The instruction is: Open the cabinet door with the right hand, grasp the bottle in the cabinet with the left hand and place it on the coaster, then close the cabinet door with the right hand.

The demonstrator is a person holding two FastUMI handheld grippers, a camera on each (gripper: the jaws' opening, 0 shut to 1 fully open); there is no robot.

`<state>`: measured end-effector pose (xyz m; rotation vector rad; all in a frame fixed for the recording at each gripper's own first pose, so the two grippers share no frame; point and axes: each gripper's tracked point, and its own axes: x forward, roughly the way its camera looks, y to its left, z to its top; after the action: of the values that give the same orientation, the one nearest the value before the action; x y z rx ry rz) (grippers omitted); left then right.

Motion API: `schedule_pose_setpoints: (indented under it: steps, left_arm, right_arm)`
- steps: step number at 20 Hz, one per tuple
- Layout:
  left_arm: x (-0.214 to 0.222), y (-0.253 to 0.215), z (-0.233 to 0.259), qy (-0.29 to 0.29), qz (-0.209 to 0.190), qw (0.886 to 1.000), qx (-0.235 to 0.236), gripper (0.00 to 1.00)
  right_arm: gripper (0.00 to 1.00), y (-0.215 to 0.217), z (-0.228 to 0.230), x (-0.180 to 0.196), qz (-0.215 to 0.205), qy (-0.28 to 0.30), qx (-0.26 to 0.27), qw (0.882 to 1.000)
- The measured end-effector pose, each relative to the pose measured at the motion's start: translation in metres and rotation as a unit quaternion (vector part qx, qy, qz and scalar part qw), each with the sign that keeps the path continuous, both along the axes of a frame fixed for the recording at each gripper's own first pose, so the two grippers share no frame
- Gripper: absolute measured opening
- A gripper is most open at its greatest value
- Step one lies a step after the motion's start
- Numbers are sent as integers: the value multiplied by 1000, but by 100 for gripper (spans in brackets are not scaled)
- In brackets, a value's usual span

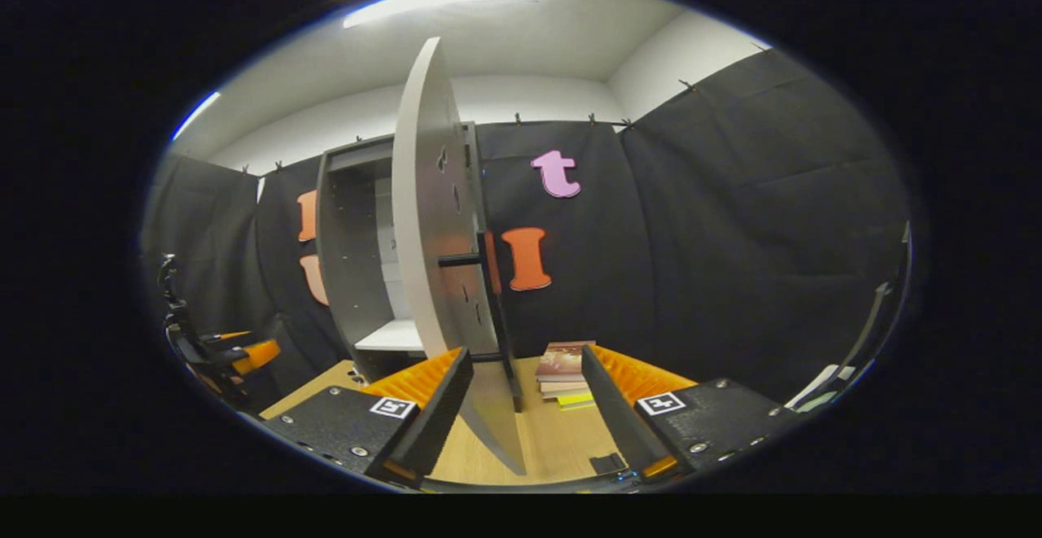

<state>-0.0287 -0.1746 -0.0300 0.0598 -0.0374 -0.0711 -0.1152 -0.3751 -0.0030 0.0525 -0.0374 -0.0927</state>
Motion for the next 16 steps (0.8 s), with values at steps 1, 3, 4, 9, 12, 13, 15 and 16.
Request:
schedule_pose_setpoints:
  steps: [1,3,4,9,12,13,15,16]
  left_arm:
    - [2,2,-1,1,3,1000,4,99]
    - [5,7,-6,7,8,1000,4,97]
    - [8,10,-6,8,10,1000,0,95]
    - [17,18,-5,11,17,1000,0,97]
    - [20,15,-1,8,10,1000,-2,96]
    - [20,14,-2,8,8,1000,-3,99]
    - [21,16,-1,8,6,1000,-7,94]
    - [20,21,-1,6,8,1000,-8,96]
  right_arm:
    - [83,-2,-1,3,-2,0,-6,1000]
    - [79,-2,-4,3,-4,6,-1,1000]
    - [84,1,-5,2,0,6,-1,1000]
    - [82,11,-4,8,11,7,-15,1000]
    - [82,51,-8,13,39,9,-9,999]
    - [82,63,-10,15,52,9,-4,999]
    - [82,89,-13,20,77,8,0,997]
    - [82,103,-14,26,92,9,1,996]
